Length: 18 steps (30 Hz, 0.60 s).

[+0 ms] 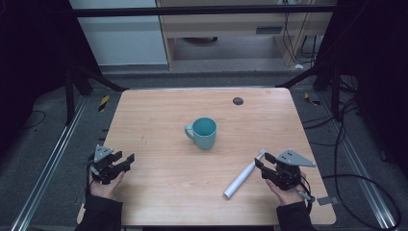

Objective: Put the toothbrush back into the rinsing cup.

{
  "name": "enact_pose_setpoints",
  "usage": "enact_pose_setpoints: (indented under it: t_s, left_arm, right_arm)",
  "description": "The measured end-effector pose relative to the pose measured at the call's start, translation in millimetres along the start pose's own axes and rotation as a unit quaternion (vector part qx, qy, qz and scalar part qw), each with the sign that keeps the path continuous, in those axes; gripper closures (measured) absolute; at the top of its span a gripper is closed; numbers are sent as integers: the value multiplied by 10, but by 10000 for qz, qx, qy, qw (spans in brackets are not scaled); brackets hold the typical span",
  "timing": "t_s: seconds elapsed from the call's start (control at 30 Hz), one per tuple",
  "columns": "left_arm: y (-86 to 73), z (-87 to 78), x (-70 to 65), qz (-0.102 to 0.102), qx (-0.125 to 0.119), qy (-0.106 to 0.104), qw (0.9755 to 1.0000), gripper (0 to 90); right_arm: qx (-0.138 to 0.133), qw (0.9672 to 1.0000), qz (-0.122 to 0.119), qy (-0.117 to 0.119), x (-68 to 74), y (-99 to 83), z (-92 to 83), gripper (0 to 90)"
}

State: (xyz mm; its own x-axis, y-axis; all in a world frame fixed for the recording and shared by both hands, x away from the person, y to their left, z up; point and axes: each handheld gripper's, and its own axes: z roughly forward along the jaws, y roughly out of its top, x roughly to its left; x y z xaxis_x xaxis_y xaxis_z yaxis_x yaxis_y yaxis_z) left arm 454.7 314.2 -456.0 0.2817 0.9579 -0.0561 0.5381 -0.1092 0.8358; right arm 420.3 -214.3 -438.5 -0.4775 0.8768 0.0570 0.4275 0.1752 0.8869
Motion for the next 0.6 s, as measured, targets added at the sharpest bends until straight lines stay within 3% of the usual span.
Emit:
enact_pose_setpoints:
  t_s: [0.27,0.6]
  left_arm:
    - [-5,21,-2,21,103,-24,9999,453]
    - [-8,33,-16,79,164,-1,9998,452]
  right_arm:
    - [304,9988,-39,376,153,-6,71,705]
    - [664,9945,-181,792,350,-47,182,863]
